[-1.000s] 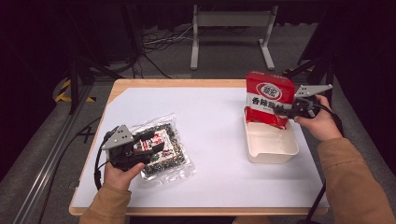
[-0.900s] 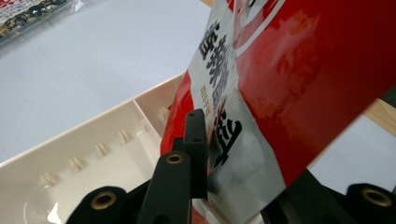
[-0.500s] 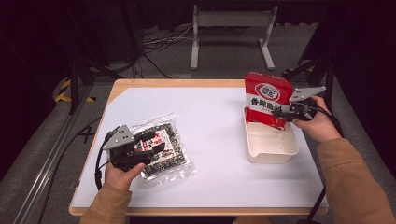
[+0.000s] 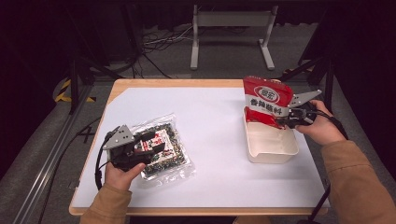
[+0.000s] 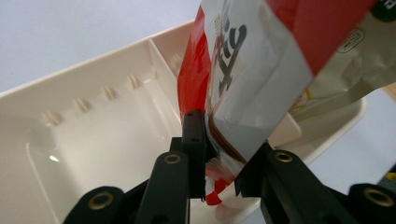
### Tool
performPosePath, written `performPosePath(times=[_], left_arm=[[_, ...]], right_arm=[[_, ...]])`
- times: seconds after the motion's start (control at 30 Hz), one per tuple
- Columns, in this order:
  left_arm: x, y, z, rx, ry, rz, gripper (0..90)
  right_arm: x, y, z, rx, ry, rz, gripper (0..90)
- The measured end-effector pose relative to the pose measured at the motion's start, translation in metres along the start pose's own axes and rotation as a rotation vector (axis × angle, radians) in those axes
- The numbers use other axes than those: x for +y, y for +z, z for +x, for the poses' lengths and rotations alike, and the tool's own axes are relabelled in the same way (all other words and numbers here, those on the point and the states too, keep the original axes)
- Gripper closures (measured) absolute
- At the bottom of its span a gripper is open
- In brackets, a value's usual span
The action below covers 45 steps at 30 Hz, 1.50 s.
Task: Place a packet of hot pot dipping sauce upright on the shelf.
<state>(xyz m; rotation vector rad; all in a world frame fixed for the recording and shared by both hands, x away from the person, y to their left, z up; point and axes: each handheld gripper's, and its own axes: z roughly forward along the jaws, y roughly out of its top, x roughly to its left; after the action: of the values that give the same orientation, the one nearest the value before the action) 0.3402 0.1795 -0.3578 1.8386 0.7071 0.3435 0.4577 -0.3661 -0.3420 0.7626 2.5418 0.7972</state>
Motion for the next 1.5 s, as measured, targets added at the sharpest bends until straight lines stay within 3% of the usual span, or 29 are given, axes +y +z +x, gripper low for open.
performPosePath(times=[0.33,0.43,0.6,0.7,0.83,0.97,1.07,1.17,1.33,1.5], left_arm=[[-0.001,-0.002,0.002,-0.001,-0.009,-0.002,43.1],[-0.001,-0.001,0.002,-0.001,-0.006,-0.003,43.1],[-0.001,0.0,0.001,-0.004,-0.011,-0.003,43.0],[-0.001,0.0,0.001,-0.004,-0.014,-0.002,43.0],[-0.001,0.0,0.001,-0.004,-0.014,-0.003,43.0],[-0.001,0.0,0.002,-0.002,-0.009,-0.006,43.0],[-0.001,0.0,0.002,-0.002,-0.01,-0.004,43.1],[-0.002,-0.001,0.002,-0.001,-0.01,-0.001,43.0],[-0.002,0.0,0.003,-0.003,-0.02,-0.004,43.0],[-0.002,-0.001,0.003,-0.002,-0.014,-0.001,43.0]], right_arm=[[0.012,0.007,-0.005,-0.12,-0.07,-0.009,78.6],[0.01,0.009,-0.007,-0.119,-0.059,-0.012,78.7],[0.002,0.018,-0.008,-0.095,-0.008,0.006,78.5],[-0.006,0.021,-0.011,-0.078,0.069,-0.003,77.4],[-0.008,0.021,-0.013,-0.079,0.101,-0.011,68.2],[-0.001,0.012,-0.013,-0.083,0.121,-0.092,63.7],[0.005,0.006,-0.014,-0.083,0.132,-0.138,72.1],[0.006,0.008,-0.013,-0.076,0.116,-0.104,82.8],[-0.003,0.015,-0.015,-0.057,0.177,-0.112,84.8],[-0.005,0.018,-0.015,-0.053,0.203,-0.102,85.3]])
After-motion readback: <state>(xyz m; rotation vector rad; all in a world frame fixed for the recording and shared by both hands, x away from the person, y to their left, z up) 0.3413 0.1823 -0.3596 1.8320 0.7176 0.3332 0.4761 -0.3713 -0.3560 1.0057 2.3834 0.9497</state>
